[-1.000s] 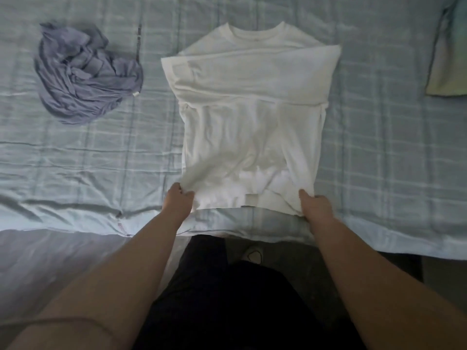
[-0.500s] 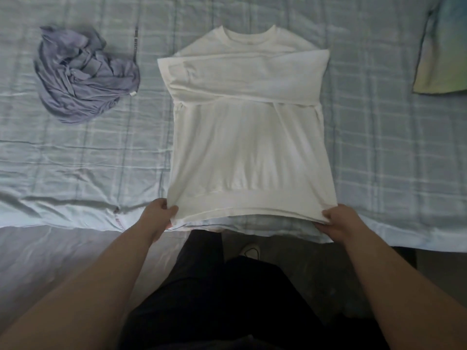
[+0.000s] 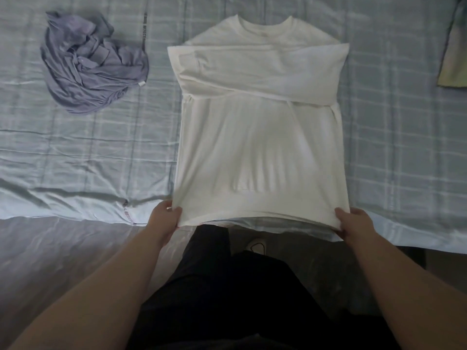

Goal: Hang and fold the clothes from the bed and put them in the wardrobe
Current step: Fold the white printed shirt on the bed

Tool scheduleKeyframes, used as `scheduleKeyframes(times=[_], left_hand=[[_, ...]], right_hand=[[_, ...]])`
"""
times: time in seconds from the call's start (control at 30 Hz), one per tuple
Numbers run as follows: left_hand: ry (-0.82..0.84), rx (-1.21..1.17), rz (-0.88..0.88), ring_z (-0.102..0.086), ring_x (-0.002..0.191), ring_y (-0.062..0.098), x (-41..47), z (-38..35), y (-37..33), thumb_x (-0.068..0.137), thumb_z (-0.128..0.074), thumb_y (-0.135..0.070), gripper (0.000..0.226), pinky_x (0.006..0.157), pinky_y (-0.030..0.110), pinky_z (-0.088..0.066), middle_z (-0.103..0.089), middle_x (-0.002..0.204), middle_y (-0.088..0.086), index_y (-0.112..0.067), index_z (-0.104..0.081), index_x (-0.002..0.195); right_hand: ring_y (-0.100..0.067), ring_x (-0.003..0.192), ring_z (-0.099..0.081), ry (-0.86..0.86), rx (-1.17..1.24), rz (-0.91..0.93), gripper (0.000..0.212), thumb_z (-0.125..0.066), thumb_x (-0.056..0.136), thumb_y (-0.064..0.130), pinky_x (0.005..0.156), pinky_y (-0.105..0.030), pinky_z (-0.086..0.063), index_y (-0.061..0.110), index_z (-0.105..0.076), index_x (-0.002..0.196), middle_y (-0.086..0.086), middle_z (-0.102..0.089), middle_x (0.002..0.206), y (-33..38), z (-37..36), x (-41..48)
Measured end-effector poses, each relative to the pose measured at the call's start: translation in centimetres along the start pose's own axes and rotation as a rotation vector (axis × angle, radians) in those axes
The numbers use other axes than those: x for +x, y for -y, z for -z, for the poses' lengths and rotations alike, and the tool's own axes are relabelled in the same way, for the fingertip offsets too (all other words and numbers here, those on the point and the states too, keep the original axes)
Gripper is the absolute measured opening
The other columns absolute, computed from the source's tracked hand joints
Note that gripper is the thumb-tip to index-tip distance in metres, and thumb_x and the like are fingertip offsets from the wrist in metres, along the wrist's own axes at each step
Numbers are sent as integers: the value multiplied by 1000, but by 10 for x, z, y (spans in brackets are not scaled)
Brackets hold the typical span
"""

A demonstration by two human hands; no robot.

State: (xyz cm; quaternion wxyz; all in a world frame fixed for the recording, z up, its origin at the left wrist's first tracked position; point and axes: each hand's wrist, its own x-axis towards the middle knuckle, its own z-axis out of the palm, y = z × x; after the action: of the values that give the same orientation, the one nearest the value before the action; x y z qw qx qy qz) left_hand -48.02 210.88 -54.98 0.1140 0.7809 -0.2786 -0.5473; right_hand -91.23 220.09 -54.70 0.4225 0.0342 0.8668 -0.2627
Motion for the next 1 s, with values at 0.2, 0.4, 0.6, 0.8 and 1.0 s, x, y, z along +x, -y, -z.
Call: scheduleKeyframes(times=[0.2, 0.4, 0.6, 0.8, 1.0], left_hand=[[-11, 176, -24, -58, 72, 18, -8, 2, -9, 95, -58, -11, 32, 46, 20, -46, -62, 110, 12, -2, -57, 126], [80, -88, -55, -68, 95, 29, -23, 23, -49, 90, -67, -6, 56, 70, 45, -63, -58, 119, 12, -24, -45, 138], [288, -463, -21, -69, 86, 29, -29, 46, -118, 91, -62, 6, 14, 71, 29, -59, -68, 105, 22, -4, -67, 99], [320, -546, -2, -69, 78, 22, 10, 58, -215, 94, -60, -1, 9, 67, 27, -59, -69, 89, 13, -5, -66, 101], [353, -575, -50, -71, 69, 13, 86, 42, -320, 97, -58, -9, 9, 61, 22, -57, -73, 81, 6, -6, -67, 99]], right_hand=[[-42, 100, -58, 0, -177, 52, 46, -66, 92, 27, 84, -44, -52, -8, -58, 121, -26, -58, 117, 4, -1, -17], [-35, 106, -58, 62, -147, 148, 47, -67, 91, 29, 53, -33, -57, 5, -52, 128, -16, -53, 122, 37, 9, -39], [-24, 91, -58, 279, 294, 102, 56, -53, 97, 1, 81, -37, -51, 31, -42, 143, -9, -54, 109, 113, 12, -70], [-14, 78, -65, 230, 436, 125, 19, -52, 99, 3, 57, -20, -56, 15, -67, 98, -14, -62, 109, 214, -15, -68], [-5, 72, -69, 195, 521, 228, 17, -54, 98, 3, 62, -16, -55, 7, -60, 113, -5, -64, 99, 315, -60, -33]])
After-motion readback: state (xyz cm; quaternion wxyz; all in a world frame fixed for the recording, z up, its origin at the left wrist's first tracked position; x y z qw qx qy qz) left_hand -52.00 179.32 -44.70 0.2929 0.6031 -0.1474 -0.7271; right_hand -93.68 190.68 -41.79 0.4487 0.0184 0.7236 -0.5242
